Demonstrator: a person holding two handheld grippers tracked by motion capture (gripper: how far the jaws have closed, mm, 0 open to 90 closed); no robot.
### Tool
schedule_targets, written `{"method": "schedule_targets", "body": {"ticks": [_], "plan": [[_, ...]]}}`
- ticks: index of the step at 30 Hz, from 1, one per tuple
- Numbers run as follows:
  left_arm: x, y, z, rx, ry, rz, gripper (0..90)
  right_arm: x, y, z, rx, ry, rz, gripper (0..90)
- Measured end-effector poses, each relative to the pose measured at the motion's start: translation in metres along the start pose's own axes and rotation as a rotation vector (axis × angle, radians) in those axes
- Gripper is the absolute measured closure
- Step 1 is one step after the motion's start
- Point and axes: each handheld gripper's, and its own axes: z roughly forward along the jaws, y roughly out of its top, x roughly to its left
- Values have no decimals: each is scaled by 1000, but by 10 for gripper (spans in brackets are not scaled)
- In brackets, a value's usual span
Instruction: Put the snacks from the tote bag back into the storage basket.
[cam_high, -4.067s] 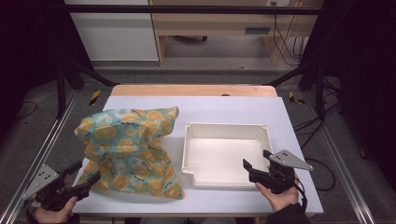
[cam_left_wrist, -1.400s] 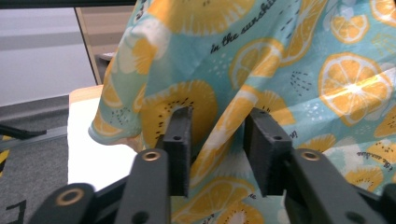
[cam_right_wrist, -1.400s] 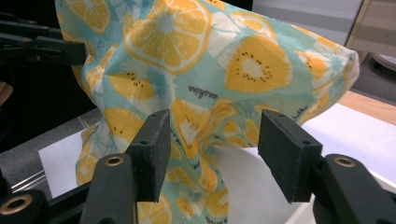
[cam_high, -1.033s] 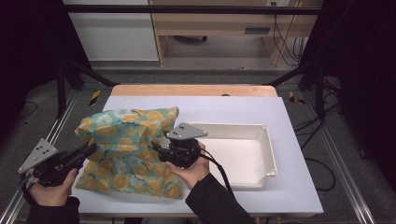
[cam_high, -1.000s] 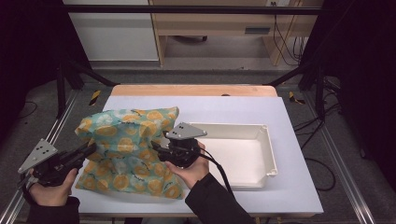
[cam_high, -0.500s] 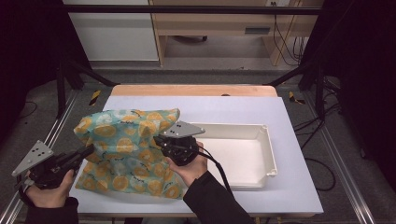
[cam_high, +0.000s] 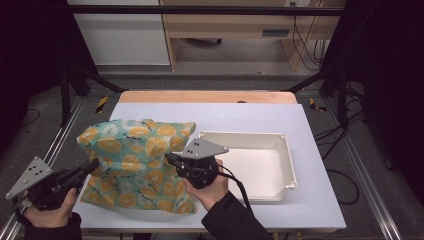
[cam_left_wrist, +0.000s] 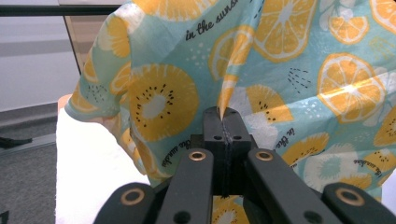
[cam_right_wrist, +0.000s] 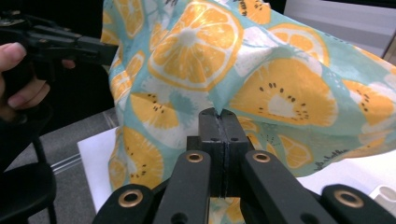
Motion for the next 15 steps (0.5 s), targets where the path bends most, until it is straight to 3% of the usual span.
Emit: {"method": "schedule_targets", "body": {"ticks": [7, 15], "plan": [[-2, -7, -6, -5, 1, 1, 900, 5, -9, -2, 4, 27, 10, 900], [-2, -20, -6, 23, -2, -13, 900, 5, -27, 12, 51, 49, 35, 900]]}}
